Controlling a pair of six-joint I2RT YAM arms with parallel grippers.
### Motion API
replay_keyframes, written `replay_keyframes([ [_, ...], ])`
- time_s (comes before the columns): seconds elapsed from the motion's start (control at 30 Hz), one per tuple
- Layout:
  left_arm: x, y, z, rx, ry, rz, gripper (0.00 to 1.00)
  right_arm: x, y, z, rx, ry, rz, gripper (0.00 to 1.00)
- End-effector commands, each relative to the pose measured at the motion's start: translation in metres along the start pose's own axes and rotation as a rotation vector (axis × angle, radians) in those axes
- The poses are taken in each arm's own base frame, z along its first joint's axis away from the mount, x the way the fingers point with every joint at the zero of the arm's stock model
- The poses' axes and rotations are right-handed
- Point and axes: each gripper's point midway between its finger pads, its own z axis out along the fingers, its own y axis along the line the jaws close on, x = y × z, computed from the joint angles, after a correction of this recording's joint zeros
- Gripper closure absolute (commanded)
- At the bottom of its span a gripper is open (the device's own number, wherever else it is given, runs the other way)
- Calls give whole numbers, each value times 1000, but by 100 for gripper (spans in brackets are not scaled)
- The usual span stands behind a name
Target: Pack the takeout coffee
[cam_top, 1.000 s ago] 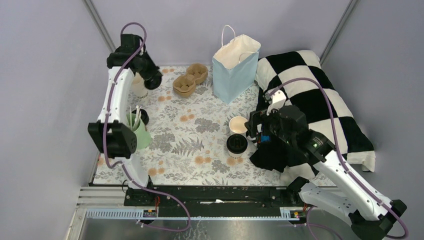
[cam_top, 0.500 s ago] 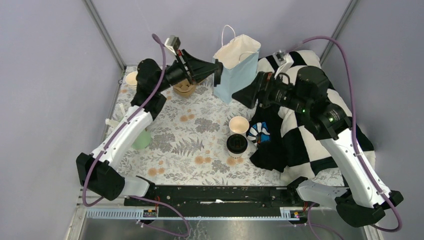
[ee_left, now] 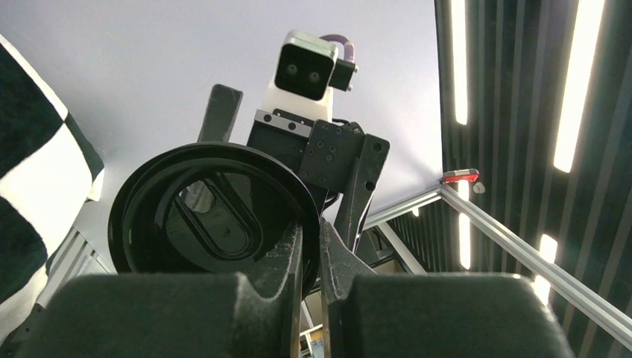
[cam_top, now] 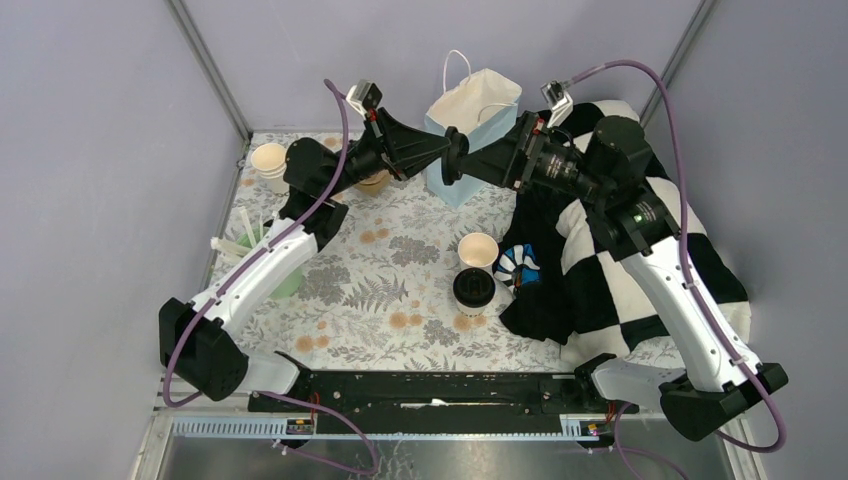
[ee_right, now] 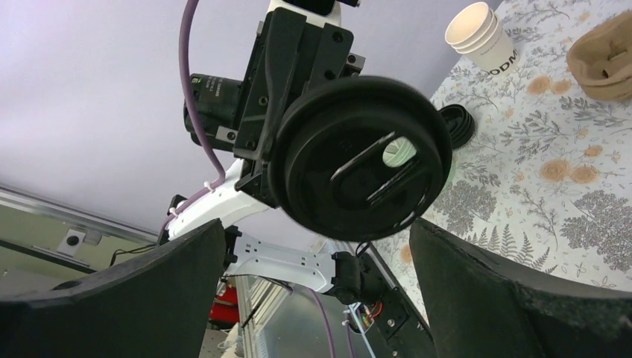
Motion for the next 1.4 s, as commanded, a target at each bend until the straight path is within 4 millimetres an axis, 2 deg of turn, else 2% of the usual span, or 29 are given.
replay_keyframes([
  [0.0,11,-22,-2,81,18,40,94,-9,8,1,-37,-36,1,0],
  [0.4,19,-22,4,106,36,20,94,-19,-17,-1,31,-84,43,0],
  [0.53,20,-21,7,99,40,16,94,-20,-14,0,-20,-75,60,1],
  [0.77,21,-12,13,90,43,0,95,-19,-6,5,-88,-48,67,7],
  [1.17,19,-6,17,72,40,-7,94,-12,-16,6,-69,-39,97,25],
  [1.27,19,-2,16,59,37,-3,84,-10,-22,4,-38,-40,98,27],
  [1.37,19,14,15,-19,28,13,65,-3,-34,2,28,-27,112,29],
])
